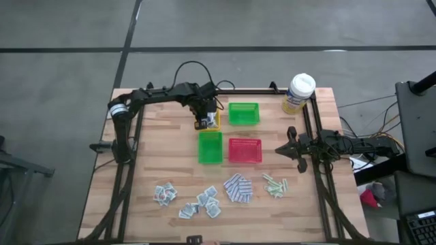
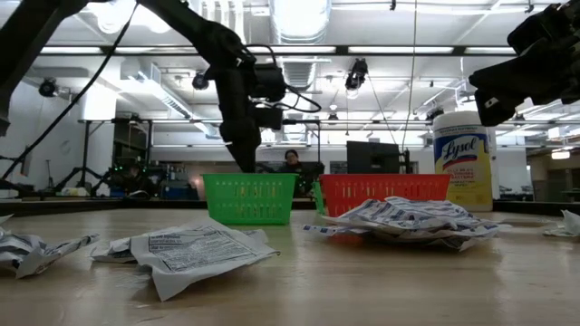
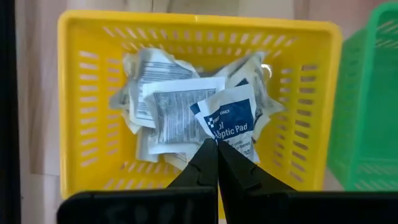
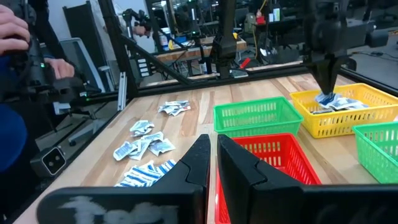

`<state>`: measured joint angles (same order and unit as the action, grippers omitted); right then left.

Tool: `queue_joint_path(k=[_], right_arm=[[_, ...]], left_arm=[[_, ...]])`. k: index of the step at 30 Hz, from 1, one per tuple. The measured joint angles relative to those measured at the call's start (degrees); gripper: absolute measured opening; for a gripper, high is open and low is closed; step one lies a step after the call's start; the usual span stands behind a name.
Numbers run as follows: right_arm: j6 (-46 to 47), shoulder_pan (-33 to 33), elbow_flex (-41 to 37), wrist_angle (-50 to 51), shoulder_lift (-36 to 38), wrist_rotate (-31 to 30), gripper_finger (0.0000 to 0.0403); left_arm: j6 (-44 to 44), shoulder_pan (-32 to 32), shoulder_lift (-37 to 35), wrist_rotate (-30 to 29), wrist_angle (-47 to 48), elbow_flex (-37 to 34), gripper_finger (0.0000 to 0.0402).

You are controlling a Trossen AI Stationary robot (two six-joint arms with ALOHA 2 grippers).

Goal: Pick & Place First Aid Supplies
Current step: Put the blue alcohol pad into the yellow bin

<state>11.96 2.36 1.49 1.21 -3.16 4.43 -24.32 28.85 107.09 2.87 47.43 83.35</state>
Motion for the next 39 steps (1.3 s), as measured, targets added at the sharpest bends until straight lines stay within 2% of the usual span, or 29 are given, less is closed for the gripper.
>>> queue_joint_path(k=[6,11,22,27,34,39], right_arm=[[0.0,0.0,0.0,0.0,0.0,0.0,0.0028],[0.0,0.0,0.0,0.0,0.0,0.0,0.0028],[0.0,0.0,0.0,0.0,0.0,0.0,0.0028],[0.0,0.0,0.0,0.0,0.0,0.0,0.0028],[0.0,0.0,0.0,0.0,0.0,0.0,0.0028],[0.0,0.0,0.0,0.0,0.0,0.0,0.0028]], left_arm=[[0.4,0.2,0.0,-0.4,-4.9,-1.9,0.0001],[1.0,0.2,0.0,-0.4,-5.5,-2.1,0.0019],[6.4,0.1,-0.2,-0.5,-4.9,-1.7,0.0129],[8.1,0.0,-0.3,-0.6,0.4,0.8,0.0158],[15.9,-2.7,-1.3,-0.6,13.6,6.9,0.0161],[25.2,-6.3,-4.7,-0.6,19.6,7.2,0.0161]])
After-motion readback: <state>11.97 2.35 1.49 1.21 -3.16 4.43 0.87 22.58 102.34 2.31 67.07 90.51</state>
